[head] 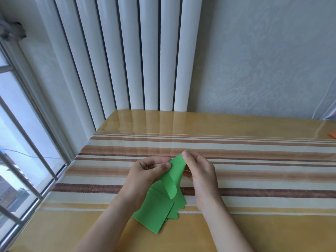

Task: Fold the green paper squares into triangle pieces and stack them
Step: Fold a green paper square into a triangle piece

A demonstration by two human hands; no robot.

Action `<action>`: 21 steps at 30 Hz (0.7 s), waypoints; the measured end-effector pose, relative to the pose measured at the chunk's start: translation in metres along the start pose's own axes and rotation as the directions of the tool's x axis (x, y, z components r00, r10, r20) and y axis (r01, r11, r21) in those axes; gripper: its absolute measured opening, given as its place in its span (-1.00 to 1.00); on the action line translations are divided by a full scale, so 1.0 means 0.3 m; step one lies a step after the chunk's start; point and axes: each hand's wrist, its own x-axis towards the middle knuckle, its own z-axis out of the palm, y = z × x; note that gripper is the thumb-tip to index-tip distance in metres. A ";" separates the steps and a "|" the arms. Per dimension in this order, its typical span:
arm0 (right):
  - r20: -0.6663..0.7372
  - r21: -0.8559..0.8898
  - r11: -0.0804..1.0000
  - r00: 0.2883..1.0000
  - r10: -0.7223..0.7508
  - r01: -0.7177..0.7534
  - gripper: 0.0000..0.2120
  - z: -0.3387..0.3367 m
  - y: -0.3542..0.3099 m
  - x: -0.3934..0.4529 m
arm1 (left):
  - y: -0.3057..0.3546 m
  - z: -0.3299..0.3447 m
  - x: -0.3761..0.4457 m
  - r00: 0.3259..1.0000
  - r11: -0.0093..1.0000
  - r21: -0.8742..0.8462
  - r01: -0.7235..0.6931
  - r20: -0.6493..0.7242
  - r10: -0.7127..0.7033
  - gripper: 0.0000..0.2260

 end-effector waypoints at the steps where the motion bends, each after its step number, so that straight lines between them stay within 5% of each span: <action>1: 0.016 -0.002 1.000 1.000 0.005 -0.005 -0.80 0.003 -0.002 -0.002 | 0.002 -0.002 0.000 1.000 1.000 -0.002 -0.002 -0.002 0.002 -0.74; 9: -0.053 -0.103 0.987 0.990 -0.130 0.124 -0.88 -0.005 0.008 0.011 | 0.001 -0.001 -0.002 1.000 1.000 0.014 0.006 0.010 -0.006 -0.75; 16: 0.236 -0.020 0.985 0.956 0.172 -0.172 -0.76 0.004 -0.012 -0.017 | -0.003 -0.013 0.009 0.999 0.996 -0.084 -0.019 -0.041 0.016 -0.75; 21: 0.134 -0.044 0.993 0.985 0.110 -0.105 -0.87 0.010 -0.022 -0.023 | -0.004 -0.012 0.008 0.999 0.995 -0.097 -0.008 -0.035 0.005 -0.74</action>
